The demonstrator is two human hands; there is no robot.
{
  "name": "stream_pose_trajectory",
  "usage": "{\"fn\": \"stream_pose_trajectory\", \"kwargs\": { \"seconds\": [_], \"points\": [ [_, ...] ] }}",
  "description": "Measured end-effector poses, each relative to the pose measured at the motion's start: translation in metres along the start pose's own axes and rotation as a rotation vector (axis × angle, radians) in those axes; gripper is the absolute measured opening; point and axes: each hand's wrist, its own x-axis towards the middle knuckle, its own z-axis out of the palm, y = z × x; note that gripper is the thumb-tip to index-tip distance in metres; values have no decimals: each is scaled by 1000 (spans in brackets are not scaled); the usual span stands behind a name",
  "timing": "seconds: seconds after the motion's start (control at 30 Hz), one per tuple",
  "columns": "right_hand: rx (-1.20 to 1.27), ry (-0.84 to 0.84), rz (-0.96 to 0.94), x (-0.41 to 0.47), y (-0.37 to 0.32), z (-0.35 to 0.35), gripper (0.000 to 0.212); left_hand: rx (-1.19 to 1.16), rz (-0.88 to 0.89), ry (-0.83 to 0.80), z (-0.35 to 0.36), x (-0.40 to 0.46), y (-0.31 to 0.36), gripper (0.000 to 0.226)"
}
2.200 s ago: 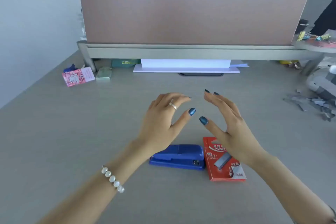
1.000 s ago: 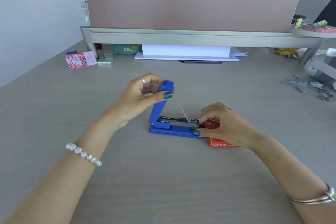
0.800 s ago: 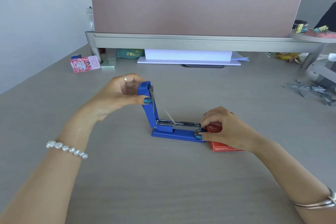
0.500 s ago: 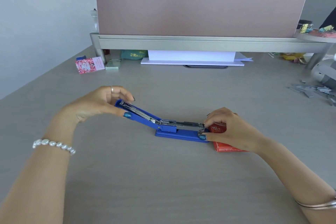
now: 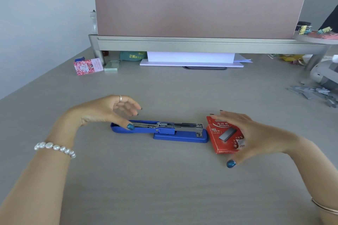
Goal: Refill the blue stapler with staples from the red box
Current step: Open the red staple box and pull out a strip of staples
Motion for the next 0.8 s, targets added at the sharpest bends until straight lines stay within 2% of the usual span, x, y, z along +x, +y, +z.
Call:
{"fn": "stream_pose_trajectory", "kwargs": {
  "seconds": [0.07,0.1,0.17,0.3,0.4,0.53,0.67,0.8],
  "points": [
    [3,-14,-8,2,0,-2,99,-36,98,94,9,4,16,67],
    [23,-2,-13,4,0,-5,93,-41,146,131,16,6,24,60],
    [132,26,-3,7,0,-14,80,24,197,166,32,13,40,41],
    [377,76,-9,11,3,-31,69,178,301,254,60,31,67,24],
    [457,47,-92,18,1,-31,68,298,439,301,80,51,89,30],
    [547,23,-204,24,1,-24,62,427,573,278,98,69,113,35],
    [608,-3,-243,19,10,-27,66,370,588,235,102,73,118,28],
    [655,-49,-283,14,13,-27,67,142,570,178,107,69,121,24]
  ]
}}
